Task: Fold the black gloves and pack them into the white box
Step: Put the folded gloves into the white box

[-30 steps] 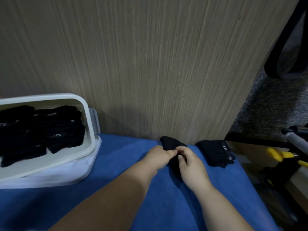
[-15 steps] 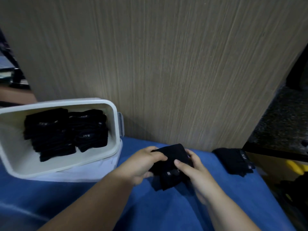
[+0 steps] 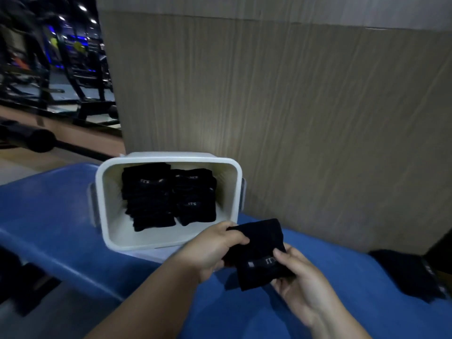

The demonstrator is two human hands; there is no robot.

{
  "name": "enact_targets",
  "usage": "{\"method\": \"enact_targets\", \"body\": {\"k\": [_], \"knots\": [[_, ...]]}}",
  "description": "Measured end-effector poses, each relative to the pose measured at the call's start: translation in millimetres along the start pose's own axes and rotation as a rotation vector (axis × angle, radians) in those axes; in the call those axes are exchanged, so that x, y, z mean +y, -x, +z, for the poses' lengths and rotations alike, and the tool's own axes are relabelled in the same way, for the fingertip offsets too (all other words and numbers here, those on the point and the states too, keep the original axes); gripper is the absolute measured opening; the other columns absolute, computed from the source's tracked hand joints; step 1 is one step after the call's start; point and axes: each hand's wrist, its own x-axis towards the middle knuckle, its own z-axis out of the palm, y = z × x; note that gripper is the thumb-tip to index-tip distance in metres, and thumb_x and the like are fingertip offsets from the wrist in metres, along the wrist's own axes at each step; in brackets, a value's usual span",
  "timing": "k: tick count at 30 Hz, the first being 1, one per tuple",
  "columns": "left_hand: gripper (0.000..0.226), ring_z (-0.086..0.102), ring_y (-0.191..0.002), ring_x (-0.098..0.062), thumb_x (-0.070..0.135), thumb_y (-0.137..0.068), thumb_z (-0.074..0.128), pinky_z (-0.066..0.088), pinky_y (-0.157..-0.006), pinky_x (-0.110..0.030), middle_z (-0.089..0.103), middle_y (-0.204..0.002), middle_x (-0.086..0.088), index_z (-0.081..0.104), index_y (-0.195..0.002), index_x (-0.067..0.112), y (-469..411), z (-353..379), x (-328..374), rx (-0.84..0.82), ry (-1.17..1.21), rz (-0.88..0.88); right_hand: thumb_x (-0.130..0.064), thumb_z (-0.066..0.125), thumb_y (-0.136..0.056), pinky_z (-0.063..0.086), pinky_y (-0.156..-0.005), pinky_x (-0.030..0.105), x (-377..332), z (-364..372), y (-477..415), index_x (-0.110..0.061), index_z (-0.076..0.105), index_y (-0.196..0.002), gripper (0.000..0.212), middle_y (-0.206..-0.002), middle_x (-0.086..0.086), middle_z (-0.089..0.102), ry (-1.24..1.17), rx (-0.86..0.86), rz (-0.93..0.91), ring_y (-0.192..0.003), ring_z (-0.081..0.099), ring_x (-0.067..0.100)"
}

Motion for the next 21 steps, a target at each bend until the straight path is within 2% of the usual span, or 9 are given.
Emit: {"method": "enact_targets", "body": {"k": [3, 4, 7, 10, 12, 14, 17, 21], "knots": [[0.013, 0.067, -0.086, -0.024, 0.005, -0.088, 0.056, 0.054, -0.086, -0.039, 0.068, -0.089, -0.011, 0.062, -0.099, 0.008, 6.1, -19.3, 7.2, 0.034, 0.059, 0.035, -0.015, 0.085, -0.054, 0.057, -0.062, 0.031, 5.5, 24.8, -14.4, -0.009, 0.052, -0.125, 0.079, -0.101, 0.012, 0.067, 0.025, 0.043, -0.004, -0.084, 0.067, 0.022], [0.011, 0.066, -0.083, -0.023, 0.004, -0.088, 0.056, 0.054, -0.084, -0.038, 0.068, -0.084, -0.009, 0.063, -0.095, 0.009, 7.9, -26.2, 9.3, 0.049, 0.07, 0.049, -0.017, 0.081, -0.056, 0.057, -0.062, 0.031, 7.4, 32.6, -19.2, -0.013, 0.048, -0.129, 0.08, -0.105, 0.012, 0.067, 0.02, 0.05, -0.013, -0.086, 0.066, 0.023], [0.012, 0.067, -0.081, -0.023, 0.004, -0.087, 0.056, 0.056, -0.077, -0.036, 0.069, -0.082, -0.009, 0.064, -0.091, 0.012, 12.4, -48.9, 16.4, 0.104, 0.104, 0.097, -0.013, 0.066, -0.071, 0.056, -0.062, 0.03, 10.3, 58.8, -28.9, -0.027, 0.043, -0.132, 0.067, -0.114, 0.012, 0.069, 0.071, -0.008, -0.054, -0.087, 0.068, 0.021], [0.012, 0.068, -0.079, -0.022, 0.004, -0.088, 0.056, 0.056, -0.071, -0.033, 0.07, -0.085, -0.011, 0.064, -0.094, 0.011, 14.4, -66.9, 24.2, 0.173, 0.128, 0.15, -0.007, 0.062, -0.083, 0.053, -0.067, 0.031, 10.8, 81.8, -36.2, -0.038, 0.046, -0.128, 0.057, -0.108, 0.014, 0.069, 0.196, -0.083, -0.12, -0.087, 0.067, 0.022], [0.013, 0.069, -0.082, -0.025, 0.007, -0.087, 0.059, 0.056, -0.069, -0.033, 0.071, -0.092, -0.014, 0.064, -0.099, 0.01, 12.0, -75.7, 28.1, 0.234, 0.148, 0.183, -0.002, 0.057, -0.09, 0.052, -0.062, 0.027, 11.1, 94.5, -42.2, -0.037, 0.049, -0.123, 0.049, -0.096, 0.01, 0.069, 0.268, -0.08, -0.18, -0.08, 0.066, 0.018], [0.019, 0.07, -0.085, -0.028, 0.008, -0.086, 0.061, 0.056, -0.068, -0.034, 0.071, -0.097, -0.018, 0.064, -0.105, 0.009, 8.5, -82.8, 32.0, 0.281, 0.178, 0.207, -0.002, 0.055, -0.093, 0.05, -0.058, 0.024, 12.5, 105.5, -50.1, -0.031, 0.053, -0.115, 0.037, -0.094, 0.005, 0.068, 0.336, -0.09, -0.233, -0.078, 0.064, 0.014], [0.024, 0.071, -0.083, -0.029, 0.008, -0.085, 0.063, 0.056, -0.068, -0.033, 0.072, -0.095, -0.017, 0.064, -0.108, 0.008, 3.0, -92.6, 37.0, 0.345, 0.176, 0.238, -0.004, 0.052, -0.095, 0.047, -0.056, 0.022, 12.9, 119.0, -58.7, -0.023, 0.061, -0.099, 0.021, -0.087, -0.001, 0.066, 0.399, -0.118, -0.25, -0.072, 0.061, 0.008], [0.027, 0.071, -0.084, -0.029, 0.014, -0.085, 0.066, 0.058, -0.074, -0.038, 0.072, -0.097, -0.015, 0.062, -0.111, 0.008, -2.8, -104.4, 40.4, 0.415, 0.167, 0.277, 0.002, 0.051, -0.093, 0.05, -0.061, 0.026, 11.2, 125.3, -71.6, -0.016, 0.066, -0.098, 0.023, -0.083, 0.004, 0.068, 0.391, -0.124, -0.222, -0.072, 0.062, 0.013]]}}
